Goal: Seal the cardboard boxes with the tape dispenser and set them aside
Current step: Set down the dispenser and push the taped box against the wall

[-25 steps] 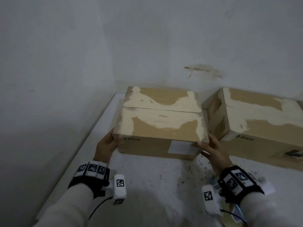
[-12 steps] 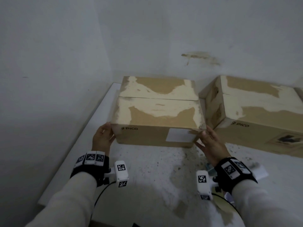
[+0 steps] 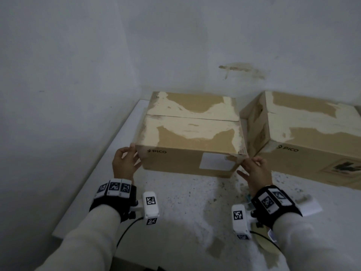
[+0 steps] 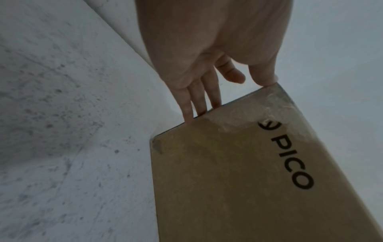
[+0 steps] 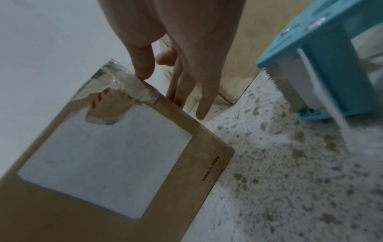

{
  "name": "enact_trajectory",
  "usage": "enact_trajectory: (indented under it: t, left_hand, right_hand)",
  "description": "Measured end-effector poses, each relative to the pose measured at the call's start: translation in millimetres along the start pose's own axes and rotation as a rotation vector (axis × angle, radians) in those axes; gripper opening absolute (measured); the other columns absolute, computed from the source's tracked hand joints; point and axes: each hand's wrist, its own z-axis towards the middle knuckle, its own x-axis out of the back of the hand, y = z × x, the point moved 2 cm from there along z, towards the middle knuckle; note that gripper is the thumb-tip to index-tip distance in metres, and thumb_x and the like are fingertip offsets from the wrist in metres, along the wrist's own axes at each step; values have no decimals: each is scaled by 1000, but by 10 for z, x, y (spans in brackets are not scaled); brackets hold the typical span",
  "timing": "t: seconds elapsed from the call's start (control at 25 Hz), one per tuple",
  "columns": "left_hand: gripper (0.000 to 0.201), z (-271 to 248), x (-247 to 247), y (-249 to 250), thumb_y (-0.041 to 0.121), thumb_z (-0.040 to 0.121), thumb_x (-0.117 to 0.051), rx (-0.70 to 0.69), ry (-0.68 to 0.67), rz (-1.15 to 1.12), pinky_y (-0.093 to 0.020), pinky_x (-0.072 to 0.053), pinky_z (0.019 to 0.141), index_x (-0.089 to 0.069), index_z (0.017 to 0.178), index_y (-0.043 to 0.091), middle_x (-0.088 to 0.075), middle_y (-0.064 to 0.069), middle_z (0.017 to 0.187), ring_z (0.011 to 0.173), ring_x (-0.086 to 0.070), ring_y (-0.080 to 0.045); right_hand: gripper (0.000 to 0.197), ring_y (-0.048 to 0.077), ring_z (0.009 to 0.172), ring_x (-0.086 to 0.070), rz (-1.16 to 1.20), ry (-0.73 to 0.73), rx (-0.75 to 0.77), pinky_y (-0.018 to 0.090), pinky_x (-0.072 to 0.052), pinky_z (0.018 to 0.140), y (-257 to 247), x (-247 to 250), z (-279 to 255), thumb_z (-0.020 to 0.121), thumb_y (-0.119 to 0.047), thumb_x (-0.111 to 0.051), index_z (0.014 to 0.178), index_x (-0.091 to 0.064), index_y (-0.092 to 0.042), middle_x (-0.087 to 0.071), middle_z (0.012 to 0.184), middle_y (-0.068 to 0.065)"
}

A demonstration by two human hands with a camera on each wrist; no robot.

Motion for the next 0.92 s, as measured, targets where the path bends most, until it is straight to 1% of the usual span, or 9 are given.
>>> enact_trajectory:
  t: [0.12, 0.24, 0.4, 0.48, 0.56, 0.64, 0.72, 0.8, 0.92]
  left_hand:
    - [23, -24, -23, -1, 25, 94, -54, -10, 37, 23, -30, -49, 68, -50, 72, 18, -63, -9, 103, 82, -62, -17]
    - [20, -55, -40, 18, 23, 91, -60, -28, 103, 36, -30, -48, 68, -56, 71, 20, -66, -9, 104, 90, -64, -24]
    - [22, -55, -61, 9, 24, 85, -65, -98, 206, 99, -32, -53, 74, -66, 63, 23, -68, 8, 69, 90, -69, -26]
    - [33, -69, -86, 61, 40, 80, -68, -154, 243, 205, -35, -55, 76, -64, 56, 17, -66, 2, 61, 79, -68, -23]
    - [41, -96, -152, 115, 49, 74, -71, -193, 277, 380, -30, -50, 72, -64, 69, 9, -65, -5, 74, 75, -60, -19]
    - [39, -138, -215, 139, 44, 75, -73, -223, 305, 474, -25, -43, 72, -66, 89, 8, -67, -7, 90, 80, -57, -17]
    - [38, -165, -274, 142, 39, 83, -66, -275, 279, 495, -25, -42, 77, -65, 102, 6, -68, -10, 103, 89, -60, -20]
    - [42, -178, -319, 106, 38, 92, -53, -333, 216, 591, -31, -44, 87, -63, 114, 3, -66, -14, 114, 104, -60, -28]
    - [47, -182, -329, 67, 36, 96, -46, -322, 186, 613, -34, -39, 101, -54, 130, 5, -58, -15, 131, 121, -53, -28]
  right_hand:
    - [23, 29, 92, -56, -39, 77, 66, 47, -50, 83, -13, -48, -27, 90, -8, -54, 75, -43, -21, -57, 96, 15]
    - [21, 31, 91, -61, -121, 143, 129, 41, -52, 76, -10, -86, -33, 90, -12, -57, 75, -52, -25, -63, 98, 17]
    - [23, 28, 96, -63, -142, 200, 89, 37, -49, 74, -55, -120, -68, 89, -10, -49, 76, -61, -25, -66, 102, 15]
    - [23, 23, 95, -63, -124, 233, 76, 35, -48, 77, -76, -140, -146, 88, -17, -47, 79, -68, -20, -68, 97, 11]
    - [30, 21, 80, -58, -184, 278, 129, 33, -44, 74, -129, -166, -254, 89, -35, -52, 65, -64, -22, -62, 74, 4]
    - [41, 22, 72, -51, -329, 294, 168, 32, -40, 71, -181, -212, -325, 86, -51, -54, 58, -59, -22, -54, 63, 3]
    - [39, 26, 78, -55, -402, 290, 189, 35, -46, 76, -200, -270, -356, 85, -51, -56, 74, -71, -16, -61, 71, 8]
    - [42, 34, 83, -59, -426, 311, 243, 40, -49, 80, -201, -318, -367, 88, -44, -56, 88, -72, -5, -66, 81, 20]
    - [42, 34, 78, -57, -459, 337, 295, 35, -46, 73, -187, -371, -382, 92, -39, -52, 88, -70, -1, -65, 79, 20]
